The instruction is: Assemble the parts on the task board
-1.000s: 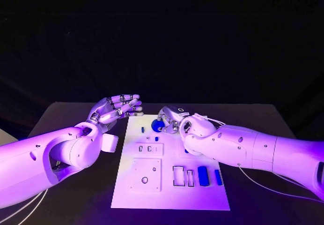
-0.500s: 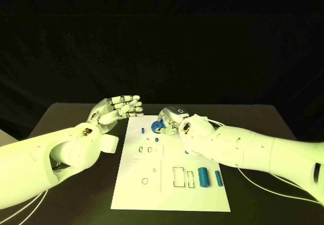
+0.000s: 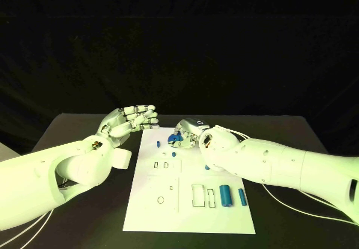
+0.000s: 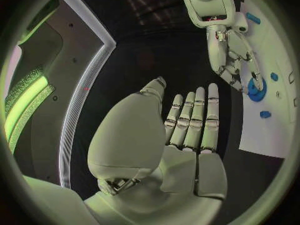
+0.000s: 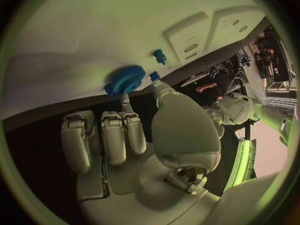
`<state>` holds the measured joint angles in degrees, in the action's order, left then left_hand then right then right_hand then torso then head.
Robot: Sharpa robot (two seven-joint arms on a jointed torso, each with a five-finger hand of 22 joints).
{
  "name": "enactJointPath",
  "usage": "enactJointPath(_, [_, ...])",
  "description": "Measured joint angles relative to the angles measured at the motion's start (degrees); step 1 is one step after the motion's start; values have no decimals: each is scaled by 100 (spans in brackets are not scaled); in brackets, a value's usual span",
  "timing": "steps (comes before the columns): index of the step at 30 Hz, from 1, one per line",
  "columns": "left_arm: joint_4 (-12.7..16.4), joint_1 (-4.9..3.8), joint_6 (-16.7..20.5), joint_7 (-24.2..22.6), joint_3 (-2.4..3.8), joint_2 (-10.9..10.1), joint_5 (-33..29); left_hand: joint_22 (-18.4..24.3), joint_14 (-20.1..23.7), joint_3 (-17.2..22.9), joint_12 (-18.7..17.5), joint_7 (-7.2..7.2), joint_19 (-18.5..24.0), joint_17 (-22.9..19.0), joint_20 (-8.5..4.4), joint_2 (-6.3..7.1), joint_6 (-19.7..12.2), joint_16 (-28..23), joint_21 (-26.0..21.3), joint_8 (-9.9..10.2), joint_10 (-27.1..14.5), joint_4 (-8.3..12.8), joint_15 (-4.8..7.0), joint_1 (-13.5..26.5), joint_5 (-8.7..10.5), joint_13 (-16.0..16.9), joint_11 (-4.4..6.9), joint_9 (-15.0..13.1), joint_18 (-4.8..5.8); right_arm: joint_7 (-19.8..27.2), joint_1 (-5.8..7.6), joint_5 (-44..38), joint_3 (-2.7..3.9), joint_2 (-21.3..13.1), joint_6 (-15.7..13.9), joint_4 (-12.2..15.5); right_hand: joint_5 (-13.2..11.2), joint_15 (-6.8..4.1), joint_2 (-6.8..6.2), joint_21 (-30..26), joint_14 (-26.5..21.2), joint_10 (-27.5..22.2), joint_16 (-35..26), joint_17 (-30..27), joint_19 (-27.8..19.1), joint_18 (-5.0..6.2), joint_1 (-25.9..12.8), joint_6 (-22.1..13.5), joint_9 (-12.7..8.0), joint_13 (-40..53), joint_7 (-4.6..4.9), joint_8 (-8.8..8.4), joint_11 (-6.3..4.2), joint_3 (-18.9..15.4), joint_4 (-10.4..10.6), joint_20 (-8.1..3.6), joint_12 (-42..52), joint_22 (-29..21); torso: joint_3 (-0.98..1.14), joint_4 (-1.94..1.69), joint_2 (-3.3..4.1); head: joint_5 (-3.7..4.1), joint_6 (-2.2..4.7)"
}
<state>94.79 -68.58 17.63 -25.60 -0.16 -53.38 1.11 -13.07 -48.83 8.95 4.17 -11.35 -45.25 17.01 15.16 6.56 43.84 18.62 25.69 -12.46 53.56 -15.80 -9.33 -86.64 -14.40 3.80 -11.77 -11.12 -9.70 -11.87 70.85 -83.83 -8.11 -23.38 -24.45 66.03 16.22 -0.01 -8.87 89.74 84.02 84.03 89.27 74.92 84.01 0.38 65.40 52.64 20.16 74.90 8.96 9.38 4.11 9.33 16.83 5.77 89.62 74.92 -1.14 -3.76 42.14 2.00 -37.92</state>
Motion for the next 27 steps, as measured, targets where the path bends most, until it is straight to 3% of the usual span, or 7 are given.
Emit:
enactJointPath(13, [5,0,0,7,0,-10,0,-6,20,0,0,0,21,7,-22,0,0,0,0,0,0,0,-20,0,0,0,0,5,0,50,15,67,5,-55,73,20,22,0,43,0,0,0,0,-1,0,0,20,23,12,0,-3,-26,0,41,-41,0,0,-1,3,-3,2,10,5])
enactJointPath(17, [7,0,1,8,0,-13,0,-6,20,0,0,0,21,7,-22,0,0,0,0,0,0,0,-20,0,0,0,0,5,0,34,-14,67,-21,-129,114,22,22,0,58,0,1,0,-1,-1,0,0,35,68,23,5,9,7,0,41,-41,-1,0,-1,4,-3,3,10,6])
enactJointPath(27, [7,0,1,9,0,-24,0,-5,20,0,0,0,21,6,-21,0,0,0,0,0,0,0,-20,0,0,0,0,5,0,32,-20,66,-20,-296,109,213,21,0,56,0,1,0,22,-1,0,0,36,61,26,4,0,8,0,57,-57,-1,0,-1,7,-3,3,4,-2])
